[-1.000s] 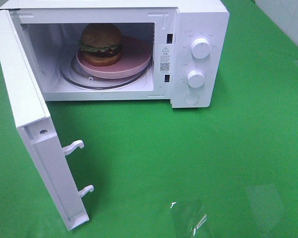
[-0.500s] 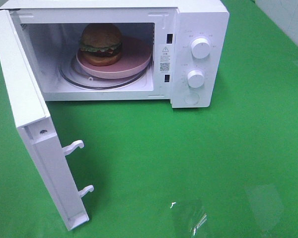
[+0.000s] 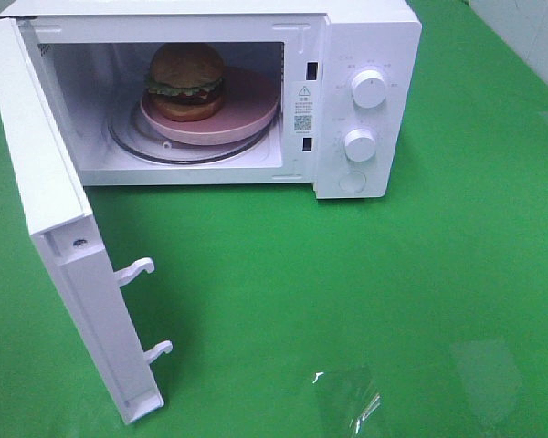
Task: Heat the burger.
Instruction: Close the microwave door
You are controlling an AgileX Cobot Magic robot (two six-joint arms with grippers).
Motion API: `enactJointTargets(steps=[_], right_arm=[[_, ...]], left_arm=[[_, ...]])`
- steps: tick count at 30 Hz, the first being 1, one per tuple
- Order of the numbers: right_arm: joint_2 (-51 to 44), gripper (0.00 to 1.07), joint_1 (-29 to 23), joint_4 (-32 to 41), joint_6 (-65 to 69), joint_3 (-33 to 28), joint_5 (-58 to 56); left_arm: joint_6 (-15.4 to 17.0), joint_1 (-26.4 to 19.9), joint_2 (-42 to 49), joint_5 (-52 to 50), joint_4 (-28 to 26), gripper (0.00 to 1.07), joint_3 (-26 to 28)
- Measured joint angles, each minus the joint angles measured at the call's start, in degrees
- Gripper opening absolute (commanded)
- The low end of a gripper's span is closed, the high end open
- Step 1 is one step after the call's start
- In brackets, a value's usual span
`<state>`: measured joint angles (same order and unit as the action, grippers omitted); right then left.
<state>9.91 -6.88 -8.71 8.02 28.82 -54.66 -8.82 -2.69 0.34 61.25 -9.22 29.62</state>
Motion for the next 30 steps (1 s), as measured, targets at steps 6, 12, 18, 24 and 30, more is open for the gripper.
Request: enactJointTargets(steps=[6, 12, 18, 24, 30], right_arm=[[0.0, 0.73, 0.0, 0.0, 0.0, 0.0, 0.0], [0.0, 0.73, 0.0, 0.0, 0.0, 0.0, 0.0], [0.0, 0.73, 0.0, 0.0, 0.0, 0.0, 0.0], [0.0, 0.73, 0.0, 0.0, 0.3, 0.0, 0.0], [0.0, 0.73, 0.0, 0.0, 0.5, 0.0, 0.0]], left_arm=[[0.0, 0.0, 0.0, 0.0, 0.0, 0.98, 0.0], [0.0, 0.0, 0.0, 0.0, 0.0, 0.98, 0.0], [0.0, 0.0, 0.0, 0.0, 0.0, 0.98, 0.0], [0.1, 0.0, 0.0, -0.1, 0.0, 0.96, 0.0], [2.5, 0.0, -2.6, -4.2, 0.6, 0.68, 1.1]])
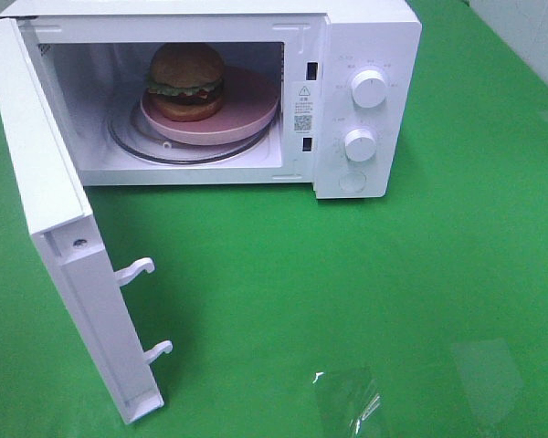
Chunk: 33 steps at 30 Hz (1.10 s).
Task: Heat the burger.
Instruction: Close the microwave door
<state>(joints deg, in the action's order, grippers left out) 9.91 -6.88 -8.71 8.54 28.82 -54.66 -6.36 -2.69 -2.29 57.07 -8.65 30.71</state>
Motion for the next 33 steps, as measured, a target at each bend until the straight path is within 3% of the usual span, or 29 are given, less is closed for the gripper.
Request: enactJointTargets(steps=[1, 3, 6, 7, 8, 9, 15, 21, 24, 33], right_arm=[[0.0, 0.73, 0.0, 0.0, 0.0, 0.0, 0.0], [0.0, 0.73, 0.0, 0.0, 0.1, 0.0, 0.0], [0.0, 0.73, 0.0, 0.0, 0.2, 0.0, 0.0], [0.0, 0.73, 0.0, 0.0, 0.2, 0.0, 0.0], [0.0, 0.73, 0.0, 0.0, 0.2, 0.0, 0.0], [0.0, 0.73, 0.0, 0.0, 0.3, 0.0, 0.0], [0.0, 0.73, 0.0, 0.0, 0.3, 0.0, 0.0], [0.0, 0.73, 0.0, 0.0, 0.3, 0.0, 0.0], [0.0, 0.73, 0.0, 0.0, 0.3, 0.0, 0.0], [0.0, 0.73, 0.0, 0.0, 0.3, 0.0, 0.0]], left_arm=[[0.0, 0.0, 0.0, 0.0, 0.0, 0.68, 0.0], [0.9, 0.0, -4.2, -5.2, 0.1, 0.41, 0.0], [1.0, 0.0, -7.2, -7.8, 0.1, 0.33, 0.0], [1.0, 0.0, -8.8, -9.2, 0.1, 0.17, 0.0], [1.0, 0.0, -8.8, -9.2, 0.1, 0.17, 0.0], [1.0, 0.0, -11.9, -11.8, 0.1, 0.01, 0.0], [0.5, 0.0, -19.0, -20.4, 0.1, 0.00, -0.3], [-6.2, 0.0, -23.8, -33.7, -0.2, 0.00, -4.9], [-7.3, 0.0, -25.4, -39.5, -1.1, 0.00, -7.4], [-6.8, 0.0, -30.7, -58.3, -3.2, 0.00, -16.4]])
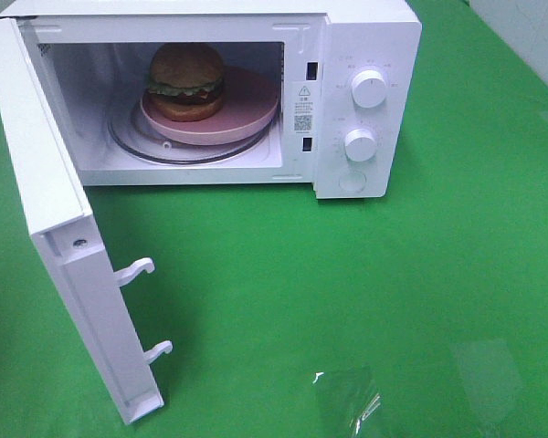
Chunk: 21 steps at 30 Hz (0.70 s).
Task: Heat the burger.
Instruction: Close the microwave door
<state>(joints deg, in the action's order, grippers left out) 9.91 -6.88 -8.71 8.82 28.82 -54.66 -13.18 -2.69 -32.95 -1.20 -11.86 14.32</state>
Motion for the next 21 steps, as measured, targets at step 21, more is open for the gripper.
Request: enactJointTargets(steps=[21], right_arm=[[0.0, 0.73, 0.0, 0.0, 0.0, 0.0, 0.0]], left_arm=[[13.5, 0.0, -21.1, -23.7, 18.2, 0.00, -1.7]])
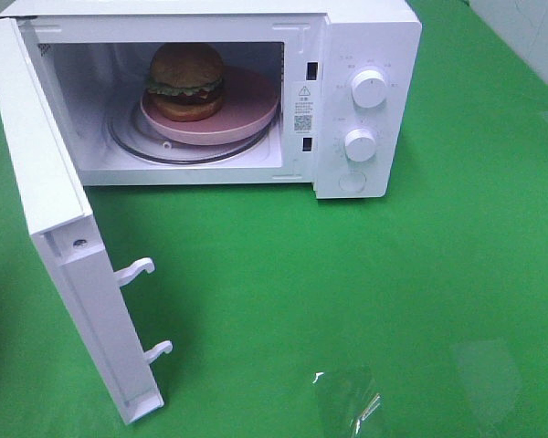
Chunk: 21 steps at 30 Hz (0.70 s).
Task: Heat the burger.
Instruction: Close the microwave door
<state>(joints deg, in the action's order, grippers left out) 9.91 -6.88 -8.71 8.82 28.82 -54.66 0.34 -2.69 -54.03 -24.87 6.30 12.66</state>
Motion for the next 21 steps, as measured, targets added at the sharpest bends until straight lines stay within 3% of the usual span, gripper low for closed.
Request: enactJointTargets(steps=[2, 3, 4, 7, 9, 12, 16, 21], right_arm=[[0.0, 0.73, 0.0, 0.0, 0.0, 0.0, 0.0], [0.0, 0.73, 0.0, 0.0, 0.0, 0.0, 0.0], [0.0, 0.73, 0.0, 0.0, 0.0, 0.0, 0.0], [0.0, 0.73, 0.0, 0.0, 0.0, 0.0, 0.0], [0.0, 0.73, 0.0, 0.0, 0.0, 0.0, 0.0], [0.0, 0.73, 0.0, 0.0, 0.0, 0.0, 0.0], [0.0, 0.73, 0.0, 0.0, 0.0, 0.0, 0.0], [0.0, 0.73, 0.0, 0.0, 0.0, 0.0, 0.0]], left_arm=[[5.9, 0.0, -3.7, -4.2, 7.2, 0.00, 0.0], [5.9, 0.0, -3.7, -4.2, 7.2, 0.00, 0.0], [9.2, 0.0, -5.8, -7.1, 11.2, 0.00, 0.0], [12.0, 0.0, -8.0, -10.3, 15.1, 0.00, 0.0], [16.7, 0.0, -12.9, -16.3, 20.7, 0.00, 0.0], [17.5, 0.0, -13.9, -17.3, 21.5, 0.00, 0.0], [20.6, 0.0, -19.4, -21.8, 27.5, 0.00, 0.5], [21.4, 0.0, -21.1, -22.7, 29.7, 0.00, 1.8]])
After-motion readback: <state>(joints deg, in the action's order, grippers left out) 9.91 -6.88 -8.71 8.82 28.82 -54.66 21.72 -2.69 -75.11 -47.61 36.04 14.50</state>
